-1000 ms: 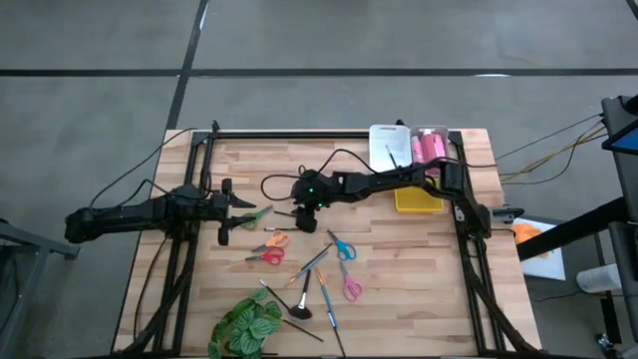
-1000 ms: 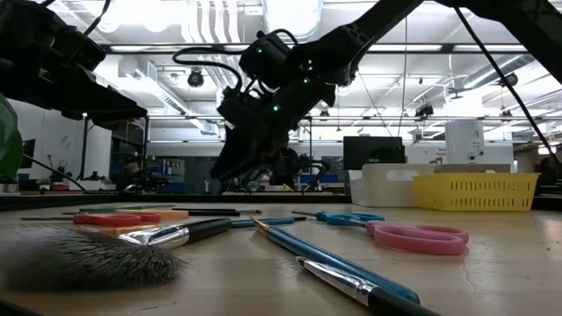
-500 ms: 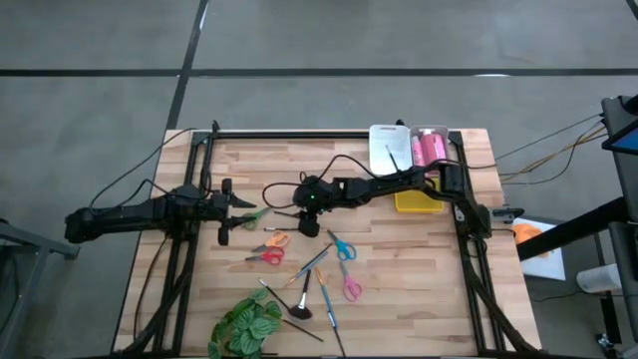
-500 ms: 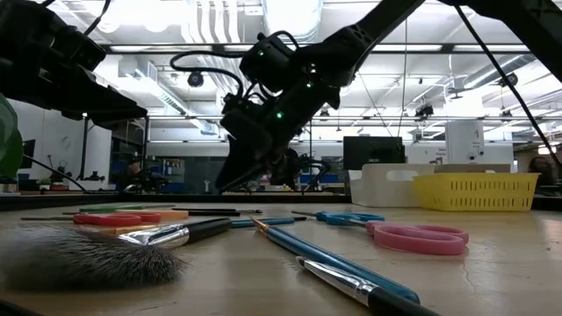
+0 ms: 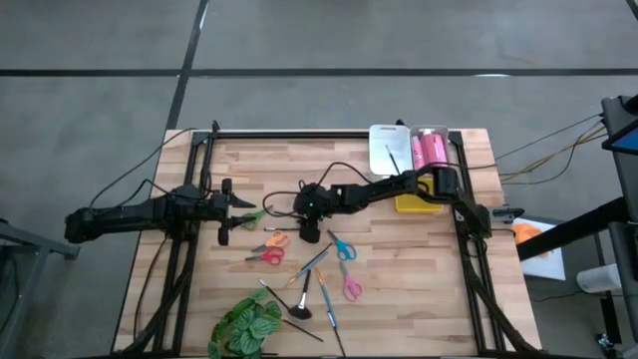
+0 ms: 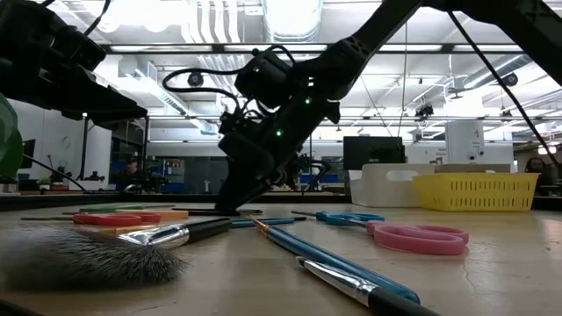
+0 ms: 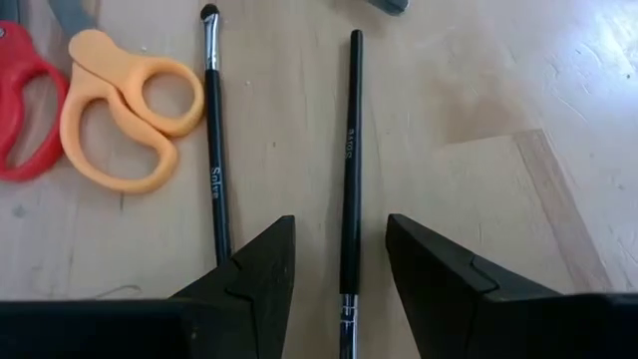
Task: Pick & Place Paint Supplies
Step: Put the black paint brush into the white bin
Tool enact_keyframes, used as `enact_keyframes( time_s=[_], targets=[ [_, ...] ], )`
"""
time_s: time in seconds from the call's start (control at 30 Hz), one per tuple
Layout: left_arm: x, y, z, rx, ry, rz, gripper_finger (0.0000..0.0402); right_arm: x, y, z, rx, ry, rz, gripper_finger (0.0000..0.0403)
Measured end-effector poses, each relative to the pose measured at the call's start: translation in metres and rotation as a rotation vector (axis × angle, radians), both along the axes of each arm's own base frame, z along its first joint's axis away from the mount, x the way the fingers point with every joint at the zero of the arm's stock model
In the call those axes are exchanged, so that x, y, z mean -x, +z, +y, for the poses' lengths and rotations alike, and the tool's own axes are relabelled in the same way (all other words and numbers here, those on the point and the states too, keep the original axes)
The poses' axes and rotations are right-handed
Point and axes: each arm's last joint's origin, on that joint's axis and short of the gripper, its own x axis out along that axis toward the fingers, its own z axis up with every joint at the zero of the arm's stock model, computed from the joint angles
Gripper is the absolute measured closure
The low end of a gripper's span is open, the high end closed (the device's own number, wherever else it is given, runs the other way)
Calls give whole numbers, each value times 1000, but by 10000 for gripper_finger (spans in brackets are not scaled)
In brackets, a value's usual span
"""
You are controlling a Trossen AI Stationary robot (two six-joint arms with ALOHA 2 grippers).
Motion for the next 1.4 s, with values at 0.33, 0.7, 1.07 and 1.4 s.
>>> enact_keyframes(
  time_s=[0.33, 0.7, 1.07, 1.4],
  targets=[
    [0, 0, 0, 0, 0, 0, 232, 1, -3, 1, 46, -22, 24, 243],
    [0, 0, 0, 0, 0, 0, 232, 2, -4, 2, 73, -22, 52, 292],
    [0, 0, 0, 0, 0, 0, 232, 4, -6, 2, 62, -30, 78, 386],
    [0, 0, 0, 0, 0, 0, 232, 5, -3, 3, 32, -61, 68, 386]
  ],
)
